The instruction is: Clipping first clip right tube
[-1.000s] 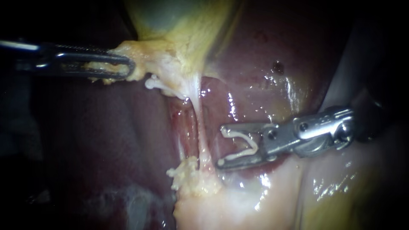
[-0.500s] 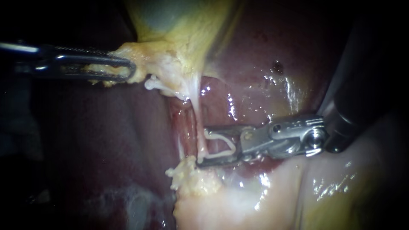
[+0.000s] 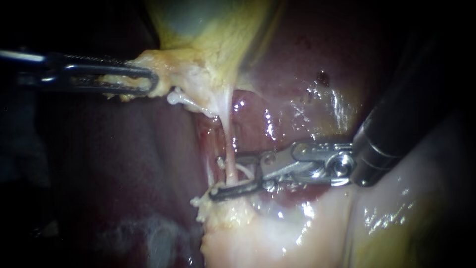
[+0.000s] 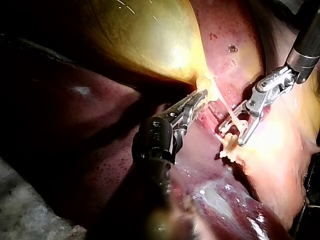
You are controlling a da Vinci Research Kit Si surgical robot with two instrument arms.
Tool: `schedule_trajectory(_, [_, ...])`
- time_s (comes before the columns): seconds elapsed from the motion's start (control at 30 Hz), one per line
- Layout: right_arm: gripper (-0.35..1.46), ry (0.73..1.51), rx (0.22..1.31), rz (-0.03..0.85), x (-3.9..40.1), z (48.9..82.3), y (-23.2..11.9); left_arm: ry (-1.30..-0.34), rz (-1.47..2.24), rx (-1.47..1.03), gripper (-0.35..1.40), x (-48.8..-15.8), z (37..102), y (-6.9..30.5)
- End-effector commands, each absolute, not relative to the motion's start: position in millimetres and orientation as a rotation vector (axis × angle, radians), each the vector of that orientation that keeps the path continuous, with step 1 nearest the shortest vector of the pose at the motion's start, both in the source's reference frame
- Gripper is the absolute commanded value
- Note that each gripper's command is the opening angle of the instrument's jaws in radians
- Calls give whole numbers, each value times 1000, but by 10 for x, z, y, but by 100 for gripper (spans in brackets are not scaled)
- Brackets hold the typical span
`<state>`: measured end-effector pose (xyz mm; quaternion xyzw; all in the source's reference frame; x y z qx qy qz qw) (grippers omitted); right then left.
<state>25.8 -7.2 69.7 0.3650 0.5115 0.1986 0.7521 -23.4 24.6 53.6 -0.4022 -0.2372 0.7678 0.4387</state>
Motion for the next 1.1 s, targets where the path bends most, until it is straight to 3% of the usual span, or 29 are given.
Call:
schedule_trajectory(0.03, [48, 1126, 804, 435, 259, 695, -74, -589, 1908, -1000, -35, -234, 536, 246])
schedule_trajectory(0.47, [48, 1195, 893, 433, 273, 664, -92, -589, 1909, -1000, -35, -234, 539, 246])
schedule_trajectory(0.87, [47, 1199, 906, 438, 275, 648, -94, -589, 1910, -1001, -35, -233, 541, 246])
schedule_trajectory(1.1, [28, 1178, 930, 462, 268, 650, -92, -589, 1910, -1001, -35, -233, 542, 247])
